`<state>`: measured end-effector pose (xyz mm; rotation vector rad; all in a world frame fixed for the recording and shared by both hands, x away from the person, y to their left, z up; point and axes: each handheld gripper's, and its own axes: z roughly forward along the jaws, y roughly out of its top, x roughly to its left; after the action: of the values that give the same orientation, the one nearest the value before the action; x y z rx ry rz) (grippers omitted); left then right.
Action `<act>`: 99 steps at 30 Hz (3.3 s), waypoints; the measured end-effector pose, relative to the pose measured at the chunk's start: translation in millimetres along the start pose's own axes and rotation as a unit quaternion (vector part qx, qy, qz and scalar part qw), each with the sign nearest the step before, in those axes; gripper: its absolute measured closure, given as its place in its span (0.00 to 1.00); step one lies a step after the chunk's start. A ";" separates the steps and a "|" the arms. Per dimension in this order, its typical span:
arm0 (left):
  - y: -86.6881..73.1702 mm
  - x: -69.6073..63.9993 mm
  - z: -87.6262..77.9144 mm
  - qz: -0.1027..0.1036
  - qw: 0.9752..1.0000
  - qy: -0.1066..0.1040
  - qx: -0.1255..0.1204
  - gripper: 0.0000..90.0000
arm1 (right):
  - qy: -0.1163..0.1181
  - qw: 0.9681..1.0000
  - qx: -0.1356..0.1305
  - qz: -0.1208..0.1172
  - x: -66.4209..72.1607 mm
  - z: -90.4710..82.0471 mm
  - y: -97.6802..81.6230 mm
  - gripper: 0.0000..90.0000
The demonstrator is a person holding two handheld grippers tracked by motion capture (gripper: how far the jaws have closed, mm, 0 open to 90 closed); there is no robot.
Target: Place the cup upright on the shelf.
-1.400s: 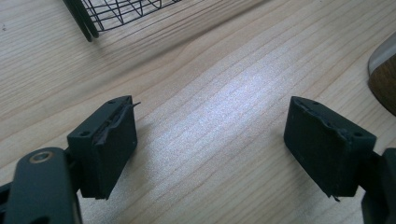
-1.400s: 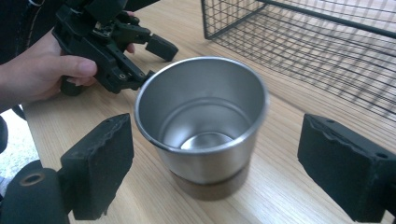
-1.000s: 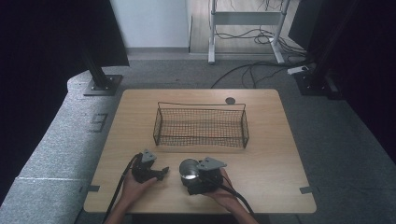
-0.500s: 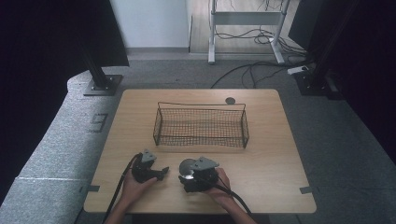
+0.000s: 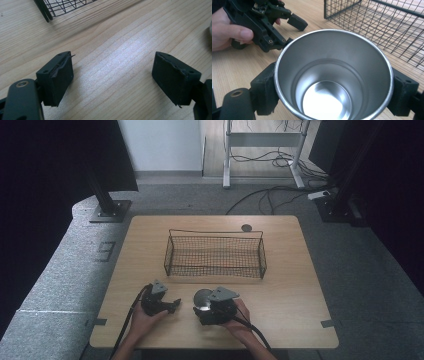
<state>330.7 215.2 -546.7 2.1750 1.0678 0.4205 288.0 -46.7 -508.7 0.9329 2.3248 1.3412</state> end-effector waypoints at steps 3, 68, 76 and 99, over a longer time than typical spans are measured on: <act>0.0 0.0 0.0 0.000 1.000 0.000 0.000 0.19 | 0.000 1.000 -0.005 0.000 -1.1 -3.0 1.3 0.17; 0.0 -0.1 -0.1 0.000 1.000 0.001 0.001 0.19 | -0.011 0.996 -0.090 0.025 -43.7 -59.2 53.8 0.20; 0.0 -0.3 -0.1 0.000 1.000 0.001 0.000 0.19 | -0.018 0.995 -0.091 0.025 -51.7 -62.2 64.0 0.20; 0.0 -0.3 -0.2 0.002 1.000 0.000 0.001 0.19 | -0.029 0.995 -0.083 0.037 -81.4 -55.6 78.2 0.20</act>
<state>330.4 215.1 -546.5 2.1786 1.0647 0.4215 348.5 -109.8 -418.1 1.0006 2.1172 1.4897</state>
